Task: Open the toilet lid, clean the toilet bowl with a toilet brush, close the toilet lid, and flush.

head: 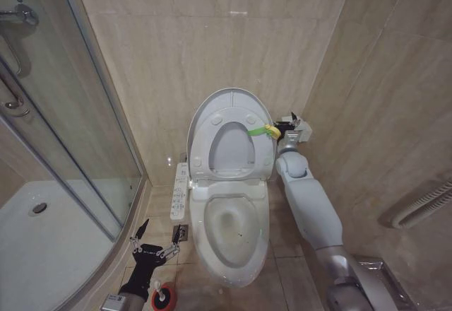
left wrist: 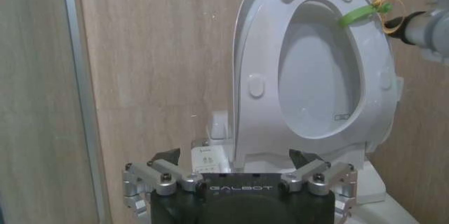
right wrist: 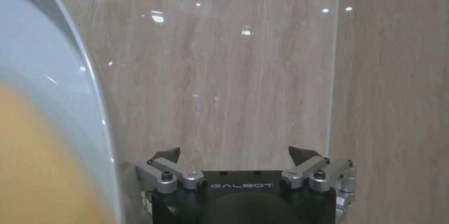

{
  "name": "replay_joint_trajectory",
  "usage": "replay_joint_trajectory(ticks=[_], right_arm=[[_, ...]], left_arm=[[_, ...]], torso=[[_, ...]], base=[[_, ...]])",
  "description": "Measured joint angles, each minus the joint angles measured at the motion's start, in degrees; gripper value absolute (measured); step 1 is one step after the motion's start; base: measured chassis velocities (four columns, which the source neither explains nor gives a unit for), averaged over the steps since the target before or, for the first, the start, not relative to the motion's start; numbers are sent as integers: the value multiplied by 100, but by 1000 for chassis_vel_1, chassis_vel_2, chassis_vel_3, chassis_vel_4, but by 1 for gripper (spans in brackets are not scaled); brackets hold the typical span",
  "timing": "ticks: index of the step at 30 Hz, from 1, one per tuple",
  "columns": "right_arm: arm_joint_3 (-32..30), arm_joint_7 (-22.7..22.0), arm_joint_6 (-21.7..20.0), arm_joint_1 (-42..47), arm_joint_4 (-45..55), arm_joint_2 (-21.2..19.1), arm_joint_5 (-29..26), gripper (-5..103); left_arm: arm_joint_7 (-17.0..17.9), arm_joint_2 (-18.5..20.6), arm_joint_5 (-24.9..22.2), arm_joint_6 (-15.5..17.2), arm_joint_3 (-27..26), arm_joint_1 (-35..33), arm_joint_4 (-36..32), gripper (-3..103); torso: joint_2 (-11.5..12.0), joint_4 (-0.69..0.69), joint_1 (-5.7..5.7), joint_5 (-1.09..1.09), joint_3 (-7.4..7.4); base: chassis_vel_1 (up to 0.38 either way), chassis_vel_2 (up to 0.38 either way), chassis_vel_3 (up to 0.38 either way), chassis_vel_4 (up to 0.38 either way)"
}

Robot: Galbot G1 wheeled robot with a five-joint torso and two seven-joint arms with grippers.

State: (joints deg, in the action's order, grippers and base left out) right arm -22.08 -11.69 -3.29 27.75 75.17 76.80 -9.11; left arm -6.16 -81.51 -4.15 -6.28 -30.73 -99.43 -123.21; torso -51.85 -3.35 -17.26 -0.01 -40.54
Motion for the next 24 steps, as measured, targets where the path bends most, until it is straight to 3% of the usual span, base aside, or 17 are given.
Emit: replay_joint_trajectory(ticks=[8,24], right_arm=[[-5,103,-31,515,454,-402,-302,100],[16,138,-289,1153,1344,-780,-1027,100]], left_arm=[[0,0,0,0,0,0,0,100],[0,0,0,0,0,0,0,100]], torso=[[0,0,0,2,0],[0,-5,0,0,0]], base=[[0,0,0,0],[0,0,0,0]])
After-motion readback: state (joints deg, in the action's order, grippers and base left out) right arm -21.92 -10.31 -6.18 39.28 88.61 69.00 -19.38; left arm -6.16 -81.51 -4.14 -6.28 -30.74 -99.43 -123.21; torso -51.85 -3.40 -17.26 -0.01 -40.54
